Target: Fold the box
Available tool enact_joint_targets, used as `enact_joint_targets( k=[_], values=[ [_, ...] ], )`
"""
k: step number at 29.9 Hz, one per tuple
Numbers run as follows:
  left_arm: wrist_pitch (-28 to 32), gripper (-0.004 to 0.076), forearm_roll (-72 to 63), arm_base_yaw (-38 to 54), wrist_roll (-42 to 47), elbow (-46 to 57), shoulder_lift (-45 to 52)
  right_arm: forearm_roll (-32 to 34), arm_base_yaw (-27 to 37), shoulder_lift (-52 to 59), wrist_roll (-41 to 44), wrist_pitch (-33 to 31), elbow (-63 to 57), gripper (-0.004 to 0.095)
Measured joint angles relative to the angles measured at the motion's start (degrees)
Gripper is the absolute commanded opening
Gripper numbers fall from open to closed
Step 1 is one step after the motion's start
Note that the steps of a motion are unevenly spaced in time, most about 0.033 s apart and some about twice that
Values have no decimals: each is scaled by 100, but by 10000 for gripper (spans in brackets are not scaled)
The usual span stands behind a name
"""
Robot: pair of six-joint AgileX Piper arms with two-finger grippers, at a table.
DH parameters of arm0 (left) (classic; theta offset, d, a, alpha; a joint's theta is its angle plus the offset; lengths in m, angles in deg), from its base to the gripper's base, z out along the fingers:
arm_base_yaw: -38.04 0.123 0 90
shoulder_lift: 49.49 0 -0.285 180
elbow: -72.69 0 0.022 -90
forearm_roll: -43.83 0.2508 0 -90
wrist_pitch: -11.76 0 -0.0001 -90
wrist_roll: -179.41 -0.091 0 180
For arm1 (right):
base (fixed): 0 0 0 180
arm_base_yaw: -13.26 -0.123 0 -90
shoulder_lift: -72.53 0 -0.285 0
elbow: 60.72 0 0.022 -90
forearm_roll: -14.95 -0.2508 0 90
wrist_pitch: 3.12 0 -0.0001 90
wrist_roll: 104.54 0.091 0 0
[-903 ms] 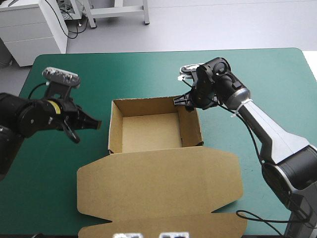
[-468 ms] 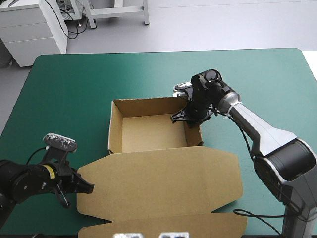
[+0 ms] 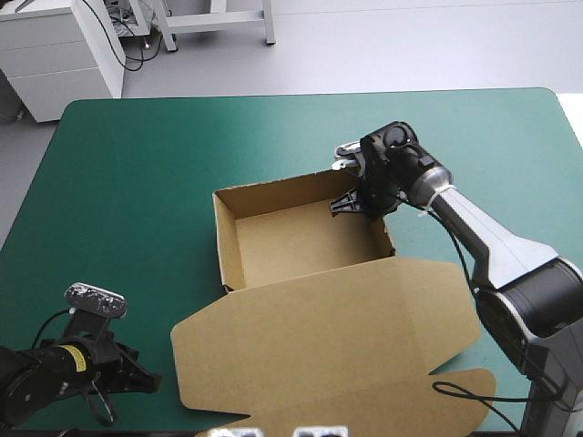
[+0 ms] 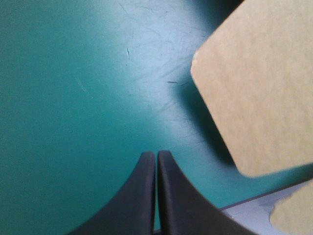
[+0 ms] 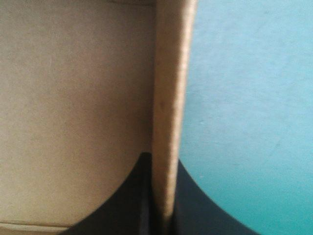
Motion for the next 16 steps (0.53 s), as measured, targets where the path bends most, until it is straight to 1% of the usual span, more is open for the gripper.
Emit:
enact_joint_targets(
  k=[5,10,11,16],
  values=[
    [-33,-8,-1,0,19,0,19,177,795,349,-79,-25,0,-19],
    [-33,-8,-18,0,52,0,19,457,1878,703,-385,-25,0,-19],
    [-33,-8,-22,0,68,0,19,511,2172,762,-452,-31,0,-19],
    [-33,-8,-22,0,89,0,19,598,3322,822,-718,-42,0,-19]
  ],
)
